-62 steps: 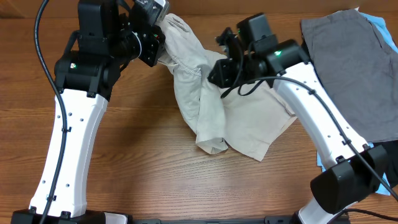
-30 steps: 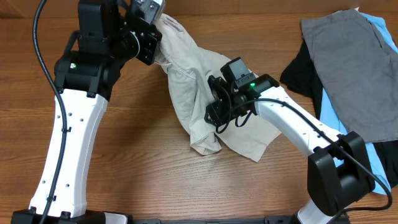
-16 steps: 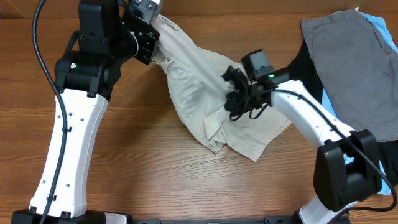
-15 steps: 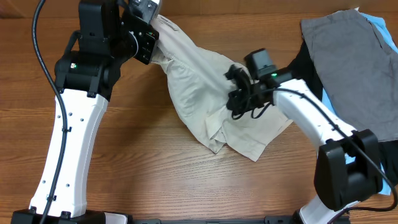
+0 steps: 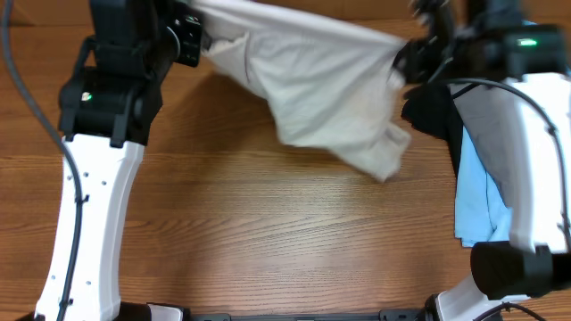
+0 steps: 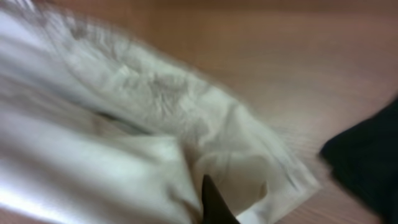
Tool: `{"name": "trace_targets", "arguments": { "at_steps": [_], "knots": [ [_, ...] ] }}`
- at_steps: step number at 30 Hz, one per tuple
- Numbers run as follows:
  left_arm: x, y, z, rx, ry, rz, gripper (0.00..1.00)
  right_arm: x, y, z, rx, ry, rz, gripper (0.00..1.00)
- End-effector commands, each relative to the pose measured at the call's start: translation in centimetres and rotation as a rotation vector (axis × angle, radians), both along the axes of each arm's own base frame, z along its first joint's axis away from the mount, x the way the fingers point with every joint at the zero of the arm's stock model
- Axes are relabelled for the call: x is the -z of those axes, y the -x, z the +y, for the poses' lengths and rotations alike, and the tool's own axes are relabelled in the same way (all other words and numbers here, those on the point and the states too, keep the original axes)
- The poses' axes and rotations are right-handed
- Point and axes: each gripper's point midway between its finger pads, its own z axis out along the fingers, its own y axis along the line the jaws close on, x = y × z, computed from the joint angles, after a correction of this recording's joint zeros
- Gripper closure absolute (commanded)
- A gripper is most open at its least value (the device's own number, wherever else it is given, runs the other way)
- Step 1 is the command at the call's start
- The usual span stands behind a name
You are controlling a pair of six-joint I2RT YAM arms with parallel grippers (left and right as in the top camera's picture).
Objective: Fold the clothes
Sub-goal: 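Lift the shorts with both grippers and stretch them apart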
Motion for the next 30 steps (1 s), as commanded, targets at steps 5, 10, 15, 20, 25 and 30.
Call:
{"name": "trace_targets", "arguments": {
  "at_steps": [5,10,15,20,25,30],
  "knots": [
    [-10.7,9.1,3.5,-0.131,0.095,-0.233,0.96,-12.1,6.4,-3.3,0.135,0.054,-0.251,0.96],
    [-11.7,12.4,3.1,-0.078,0.114,-0.244,0.96,-13.6,8.5,-3.3,0.146,0.039,-0.279,0.96],
    [-10.3,10.7,2.8,-0.08,0.103,-0.198,0.96,-12.8,7.9,-3.4,0.145,0.048,-0.256,0.96],
    [-7.6,6.4,2.2,-0.082,0.089,-0.135,0.96,-11.2,5.7,-3.6,0.141,0.078,-0.223,0.96],
    [-5.1,-0.6,1.5,-0.092,0.087,-0.141,0.96,-10.7,-0.1,-4.6,0.19,0.114,-0.295,0.96],
    [-7.8,-6.2,2.6,-0.129,0.159,-0.354,0.96,-13.4,-4.9,-5.6,0.255,0.128,-0.476,0.96]
  ]
}}
